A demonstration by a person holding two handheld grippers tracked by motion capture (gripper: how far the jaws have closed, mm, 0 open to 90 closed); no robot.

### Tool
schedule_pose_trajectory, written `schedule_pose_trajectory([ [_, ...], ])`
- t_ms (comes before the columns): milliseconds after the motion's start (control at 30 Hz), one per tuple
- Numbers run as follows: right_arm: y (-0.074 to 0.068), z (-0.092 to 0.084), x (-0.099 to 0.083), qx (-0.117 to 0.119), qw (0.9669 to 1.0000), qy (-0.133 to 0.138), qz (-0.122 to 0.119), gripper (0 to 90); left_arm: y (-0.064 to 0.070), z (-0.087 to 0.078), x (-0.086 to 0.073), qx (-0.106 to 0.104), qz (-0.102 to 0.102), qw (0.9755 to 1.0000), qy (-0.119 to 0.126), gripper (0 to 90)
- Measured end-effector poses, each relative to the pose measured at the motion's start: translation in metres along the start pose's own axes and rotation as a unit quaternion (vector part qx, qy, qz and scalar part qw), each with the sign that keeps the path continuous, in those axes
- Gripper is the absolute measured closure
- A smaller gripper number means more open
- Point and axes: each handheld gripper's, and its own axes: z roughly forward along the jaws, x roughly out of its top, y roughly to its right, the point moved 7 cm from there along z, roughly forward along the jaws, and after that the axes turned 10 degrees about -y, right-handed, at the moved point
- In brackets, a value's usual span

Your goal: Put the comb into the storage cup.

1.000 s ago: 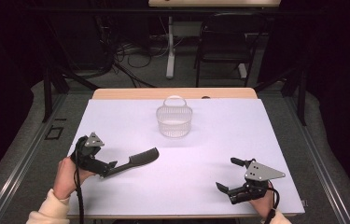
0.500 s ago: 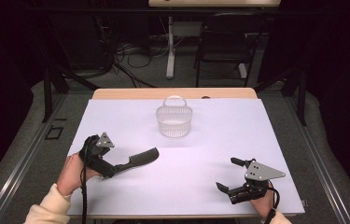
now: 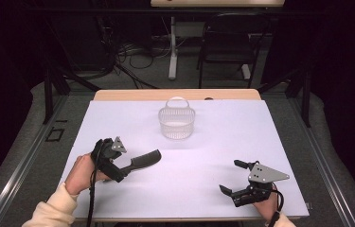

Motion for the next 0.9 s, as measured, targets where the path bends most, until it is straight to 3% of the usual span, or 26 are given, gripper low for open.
schedule_pose_trajectory([
  [167, 0.0, -0.001, 0.0, 0.001, 1.0, 0.001, 0.0, 0.3, 0.006, 0.005, 0.003, -0.008, 0.023, 0.9995, -0.021, 21.3],
  [433, 0.0, 0.001, 0.0, 0.002, 1.0, 0.0, -0.003, 0.3, 0.009, 0.016, 0.006, -0.032, 0.046, 0.9956, -0.075, 50.0],
  [567, 0.0, 0.001, -0.001, 0.003, 1.0, 0.0, -0.003, 0.3, 0.007, 0.021, 0.008, -0.043, 0.043, 0.9933, -0.098, 55.6],
  [900, 0.0, 0.001, -0.001, 0.003, 1.0, 0.0, -0.002, 0.2, 0.004, 0.029, 0.011, -0.058, 0.057, 0.9884, -0.129, 65.4],
])
